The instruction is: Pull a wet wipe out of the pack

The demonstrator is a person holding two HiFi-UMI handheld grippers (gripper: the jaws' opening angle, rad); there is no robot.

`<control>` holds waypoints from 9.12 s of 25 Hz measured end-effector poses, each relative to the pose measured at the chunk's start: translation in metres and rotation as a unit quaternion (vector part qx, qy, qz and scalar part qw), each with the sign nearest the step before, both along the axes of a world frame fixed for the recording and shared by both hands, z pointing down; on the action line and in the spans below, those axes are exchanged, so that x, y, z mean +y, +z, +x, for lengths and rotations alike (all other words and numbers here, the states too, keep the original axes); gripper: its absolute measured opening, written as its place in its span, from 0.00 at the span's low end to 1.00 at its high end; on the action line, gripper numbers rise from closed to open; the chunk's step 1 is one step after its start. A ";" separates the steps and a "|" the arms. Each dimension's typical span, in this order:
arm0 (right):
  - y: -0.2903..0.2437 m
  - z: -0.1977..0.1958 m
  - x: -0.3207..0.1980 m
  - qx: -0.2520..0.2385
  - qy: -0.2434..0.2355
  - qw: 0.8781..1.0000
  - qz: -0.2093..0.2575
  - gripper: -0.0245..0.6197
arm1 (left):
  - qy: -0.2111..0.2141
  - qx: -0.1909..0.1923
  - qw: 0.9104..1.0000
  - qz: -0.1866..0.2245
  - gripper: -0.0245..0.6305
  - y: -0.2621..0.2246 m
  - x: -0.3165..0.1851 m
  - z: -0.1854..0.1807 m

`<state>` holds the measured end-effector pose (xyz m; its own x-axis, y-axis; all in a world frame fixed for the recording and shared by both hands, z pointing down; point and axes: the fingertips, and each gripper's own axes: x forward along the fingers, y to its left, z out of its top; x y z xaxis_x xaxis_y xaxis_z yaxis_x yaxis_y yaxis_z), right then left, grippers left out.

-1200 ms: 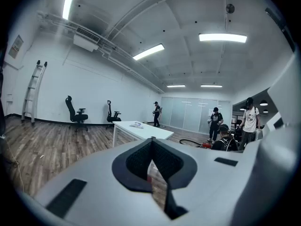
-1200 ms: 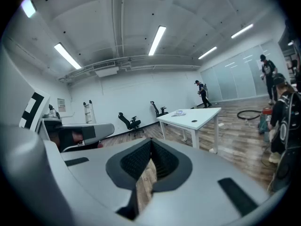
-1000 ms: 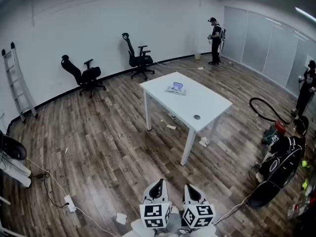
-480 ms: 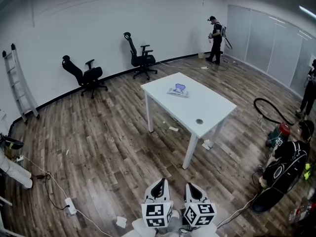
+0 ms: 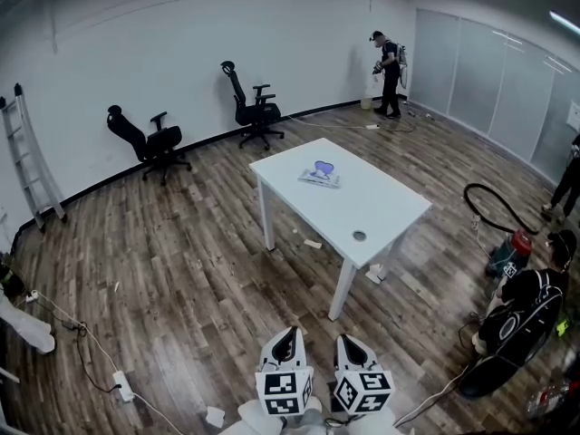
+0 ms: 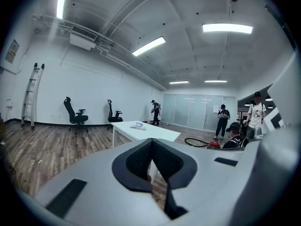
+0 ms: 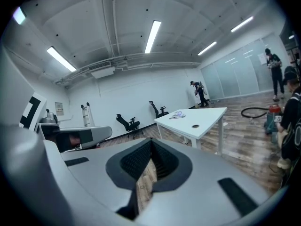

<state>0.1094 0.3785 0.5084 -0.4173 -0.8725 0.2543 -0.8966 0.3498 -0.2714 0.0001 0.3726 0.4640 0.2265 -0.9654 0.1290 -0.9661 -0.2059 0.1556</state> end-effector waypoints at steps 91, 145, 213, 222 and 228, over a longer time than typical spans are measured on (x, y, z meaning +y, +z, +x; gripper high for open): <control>0.023 -0.078 -0.367 0.017 0.020 0.998 -0.051 0.05 | 0.044 -0.001 0.998 -0.039 0.03 0.022 -0.372 -0.070; 0.025 -0.036 -0.621 0.022 0.029 0.997 -0.069 0.05 | 0.056 -0.025 0.995 -0.074 0.03 0.034 -0.622 -0.027; 0.132 -0.043 -0.802 0.020 0.023 0.992 -0.122 0.23 | 0.055 -0.050 0.987 -0.145 0.03 0.093 -0.740 -0.065; 0.140 -0.045 -0.814 0.026 0.021 0.992 -0.126 0.23 | 0.046 -0.049 0.985 -0.160 0.03 0.102 -0.743 -0.075; 0.140 -0.047 -0.822 0.030 0.030 0.992 -0.122 0.23 | 0.037 -0.045 0.984 -0.167 0.03 0.107 -0.743 -0.085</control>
